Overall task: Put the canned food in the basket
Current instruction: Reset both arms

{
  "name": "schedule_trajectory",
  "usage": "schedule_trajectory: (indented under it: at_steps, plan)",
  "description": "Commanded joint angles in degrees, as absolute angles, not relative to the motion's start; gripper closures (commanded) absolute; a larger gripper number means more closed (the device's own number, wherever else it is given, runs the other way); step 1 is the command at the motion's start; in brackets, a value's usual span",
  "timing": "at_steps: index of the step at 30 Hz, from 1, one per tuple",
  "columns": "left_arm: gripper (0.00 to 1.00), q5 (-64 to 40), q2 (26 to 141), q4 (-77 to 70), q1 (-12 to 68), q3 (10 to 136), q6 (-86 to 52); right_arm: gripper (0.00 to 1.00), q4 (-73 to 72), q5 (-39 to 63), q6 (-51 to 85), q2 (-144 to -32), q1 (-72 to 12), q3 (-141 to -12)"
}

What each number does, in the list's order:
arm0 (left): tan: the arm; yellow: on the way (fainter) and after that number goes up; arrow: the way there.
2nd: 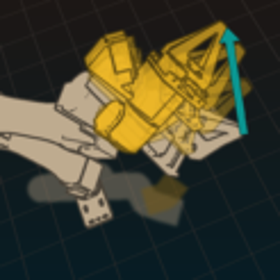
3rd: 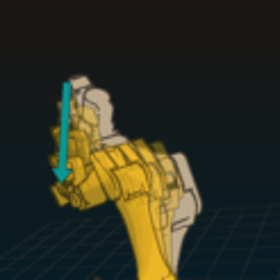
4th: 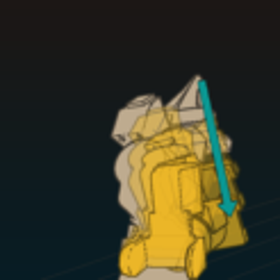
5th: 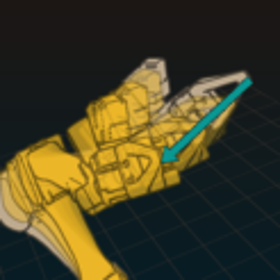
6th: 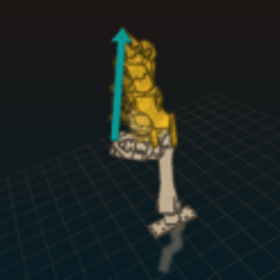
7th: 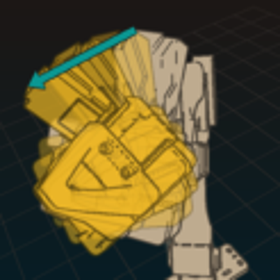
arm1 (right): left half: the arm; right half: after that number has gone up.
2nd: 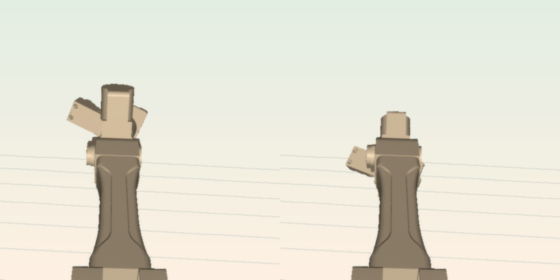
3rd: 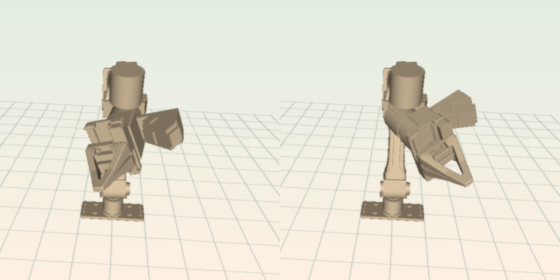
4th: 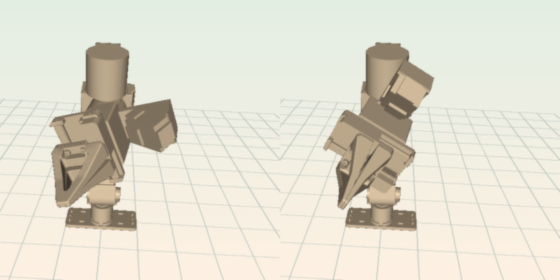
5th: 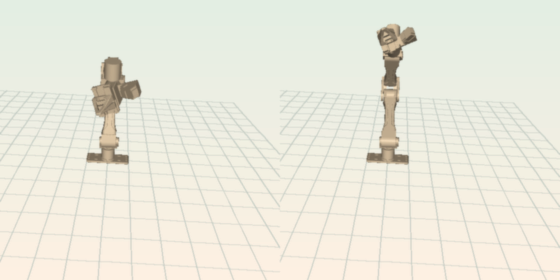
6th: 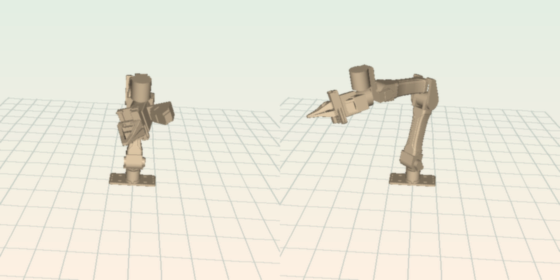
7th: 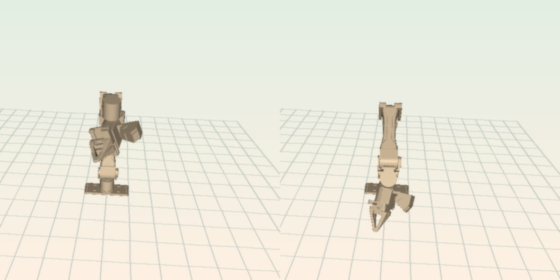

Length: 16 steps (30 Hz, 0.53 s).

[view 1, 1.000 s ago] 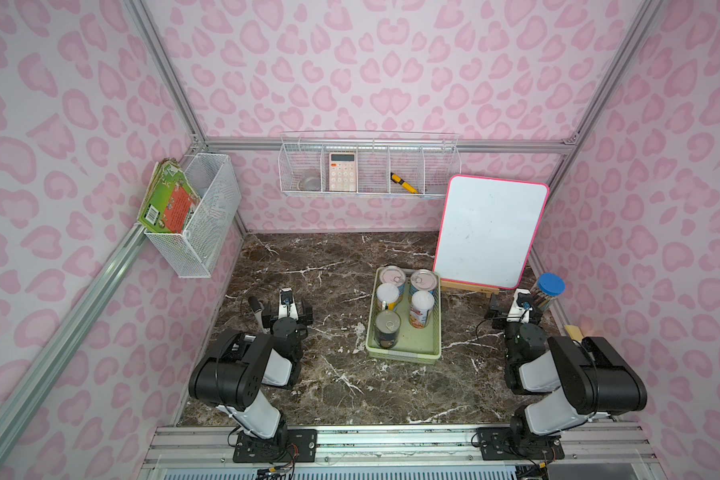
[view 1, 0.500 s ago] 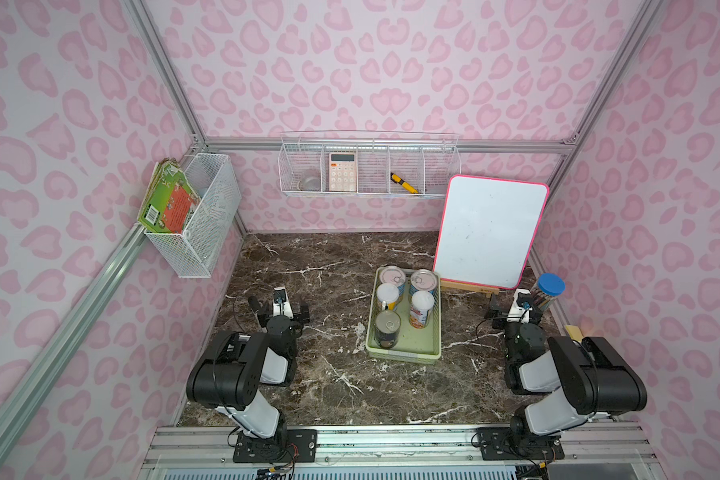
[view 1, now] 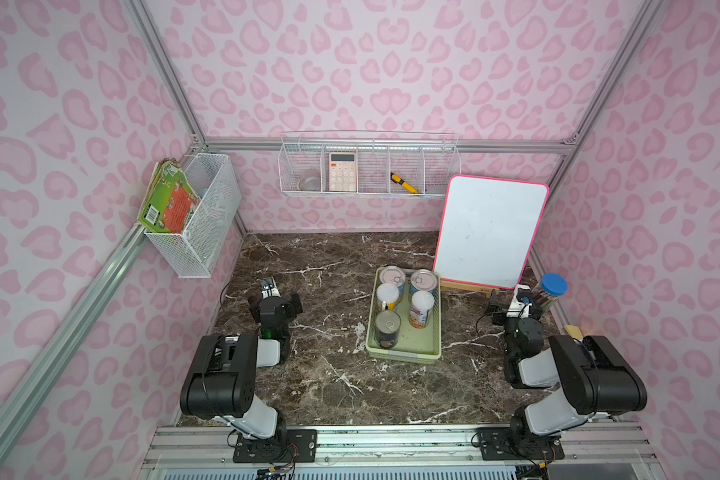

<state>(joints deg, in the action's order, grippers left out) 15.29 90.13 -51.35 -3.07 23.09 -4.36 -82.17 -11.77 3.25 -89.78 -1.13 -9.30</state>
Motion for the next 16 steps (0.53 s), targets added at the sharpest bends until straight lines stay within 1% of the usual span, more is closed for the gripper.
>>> schedule_trajectory:
  at_steps: [1,16]
  plan:
    - [0.0,14.68,89.91,-50.44,-3.14,23.34,-4.94,0.0,-81.86,-13.09,3.78,-89.7,-1.23,-9.61]
    - [0.0,14.73,89.91,-50.48,-3.12,23.38,-5.0,0.0,-81.9,-13.88,3.52,-89.79,-1.62,-9.7]
